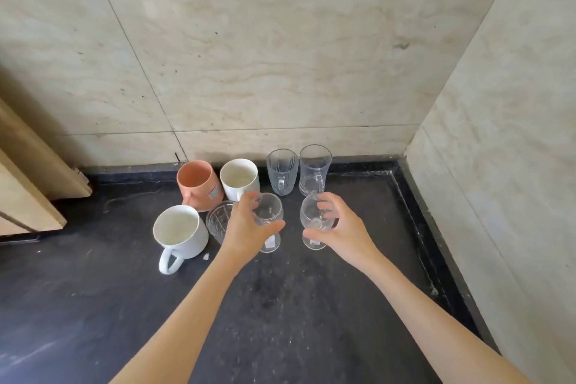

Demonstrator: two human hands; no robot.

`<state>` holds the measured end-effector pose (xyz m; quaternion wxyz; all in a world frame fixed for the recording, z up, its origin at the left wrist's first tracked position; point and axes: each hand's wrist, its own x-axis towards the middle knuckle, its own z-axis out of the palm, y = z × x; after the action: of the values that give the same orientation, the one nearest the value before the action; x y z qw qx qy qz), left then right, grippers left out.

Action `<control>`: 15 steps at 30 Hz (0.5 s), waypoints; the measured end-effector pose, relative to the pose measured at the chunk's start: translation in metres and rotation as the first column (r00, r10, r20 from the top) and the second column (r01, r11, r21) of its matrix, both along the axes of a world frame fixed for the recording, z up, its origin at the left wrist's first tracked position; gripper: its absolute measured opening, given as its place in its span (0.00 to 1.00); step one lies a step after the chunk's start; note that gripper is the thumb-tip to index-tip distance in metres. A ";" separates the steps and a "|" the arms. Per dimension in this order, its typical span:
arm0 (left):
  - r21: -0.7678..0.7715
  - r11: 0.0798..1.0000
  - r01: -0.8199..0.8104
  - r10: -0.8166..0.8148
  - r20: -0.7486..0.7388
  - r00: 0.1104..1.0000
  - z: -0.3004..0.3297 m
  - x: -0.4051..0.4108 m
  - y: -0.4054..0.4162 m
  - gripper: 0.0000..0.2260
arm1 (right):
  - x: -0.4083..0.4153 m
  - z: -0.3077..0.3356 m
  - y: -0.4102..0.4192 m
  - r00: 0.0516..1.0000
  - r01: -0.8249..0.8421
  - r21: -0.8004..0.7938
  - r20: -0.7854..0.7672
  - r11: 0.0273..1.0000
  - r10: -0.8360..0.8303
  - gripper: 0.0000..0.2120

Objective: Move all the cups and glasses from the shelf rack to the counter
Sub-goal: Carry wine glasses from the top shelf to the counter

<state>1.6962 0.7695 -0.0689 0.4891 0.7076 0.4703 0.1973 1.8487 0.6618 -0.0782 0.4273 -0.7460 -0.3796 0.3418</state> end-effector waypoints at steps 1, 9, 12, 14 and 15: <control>-0.001 1.000 0.006 -0.006 -0.007 1.000 -0.007 0.006 0.006 0.29 | 0.006 -0.010 0.006 1.000 0.010 -0.006 -0.013 1.000 -0.010 0.30; -0.004 1.000 -0.011 0.011 -0.066 0.998 -0.042 0.033 0.025 0.26 | 0.025 -0.058 0.037 0.995 0.085 -0.046 -0.040 0.995 -0.087 0.32; -0.006 1.000 -0.005 0.005 -0.079 0.997 -0.051 0.037 0.030 0.26 | 0.029 -0.065 0.044 0.996 0.087 -0.044 -0.024 0.995 -0.088 0.30; -0.014 1.000 0.008 -0.010 -0.105 0.994 -0.056 0.039 0.031 0.27 | 0.029 -0.069 0.047 0.996 0.080 -0.050 -0.021 0.996 -0.081 0.30; -0.013 1.000 0.013 -0.014 -0.119 0.993 -0.058 0.040 0.032 0.27 | 0.029 -0.070 0.048 0.997 0.072 -0.056 -0.015 0.996 -0.073 0.29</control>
<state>1.7363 0.8017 -0.1266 0.4658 0.7183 0.4950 0.1486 1.8773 0.7094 -0.1484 0.4219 -0.7677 -0.3392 0.3429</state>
